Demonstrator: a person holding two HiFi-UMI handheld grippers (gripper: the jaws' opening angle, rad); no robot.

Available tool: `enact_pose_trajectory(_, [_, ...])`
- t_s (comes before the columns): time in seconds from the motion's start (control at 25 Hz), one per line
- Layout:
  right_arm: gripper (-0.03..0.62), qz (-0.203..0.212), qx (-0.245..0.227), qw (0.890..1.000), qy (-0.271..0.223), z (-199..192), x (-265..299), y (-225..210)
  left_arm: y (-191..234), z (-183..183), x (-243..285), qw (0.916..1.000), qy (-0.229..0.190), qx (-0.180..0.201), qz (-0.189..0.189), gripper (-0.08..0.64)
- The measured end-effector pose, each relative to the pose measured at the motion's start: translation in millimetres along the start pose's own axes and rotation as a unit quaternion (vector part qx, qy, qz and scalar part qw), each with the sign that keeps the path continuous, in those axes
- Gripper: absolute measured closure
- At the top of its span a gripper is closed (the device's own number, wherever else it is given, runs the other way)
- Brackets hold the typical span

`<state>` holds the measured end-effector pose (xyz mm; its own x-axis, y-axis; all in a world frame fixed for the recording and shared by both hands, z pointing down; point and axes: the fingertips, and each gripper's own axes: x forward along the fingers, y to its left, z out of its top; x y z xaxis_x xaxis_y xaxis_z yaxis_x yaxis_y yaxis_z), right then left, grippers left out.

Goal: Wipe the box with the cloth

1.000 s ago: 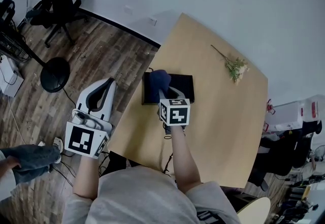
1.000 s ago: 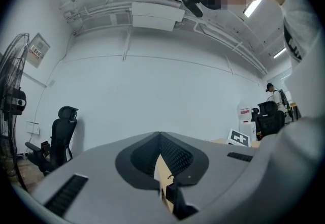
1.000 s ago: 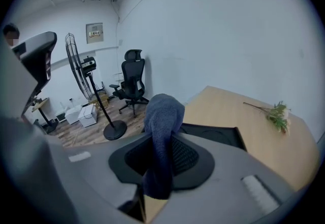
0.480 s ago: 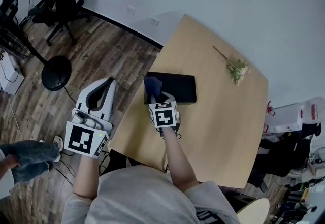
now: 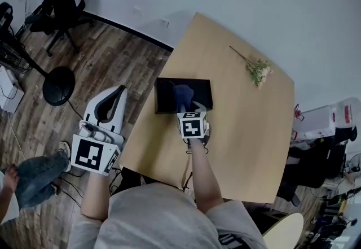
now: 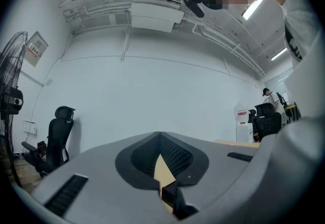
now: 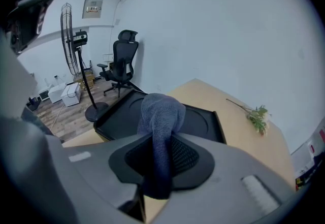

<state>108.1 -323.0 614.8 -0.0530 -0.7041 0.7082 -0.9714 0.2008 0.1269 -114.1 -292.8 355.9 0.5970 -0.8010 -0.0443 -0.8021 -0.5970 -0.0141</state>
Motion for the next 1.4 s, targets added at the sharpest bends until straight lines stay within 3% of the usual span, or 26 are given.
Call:
enact_pose_trajectory(0.32, [0.503,-0.040,0.018,0.999,0.013,-14.9,-3.6,-52.0,-18.8,-0.7,12.1,0.9998,0.003,0.000,-0.018,0.552])
enact_pose_trajectory(0.76, [0.503,-0.067,0.030,0.997,0.025,-30.0,-8.4,-88.3,-27.3,2.8,17.7,0.9997,0.001,0.003,-0.022,0.552])
enact_pose_trajectory(1.24, [0.502,-0.066,0.048,0.997,0.015,-31.2,-8.9,-95.9,-21.4,6.0,16.8,0.9998,-0.001,0.006,-0.021,0.552])
enact_pose_trajectory(1.4, [0.502,-0.049,0.081,0.995,-0.007,-32.6,-16.5,-91.5,-21.6,8.2,16.3,0.9996,-0.005,0.006,-0.026,0.552])
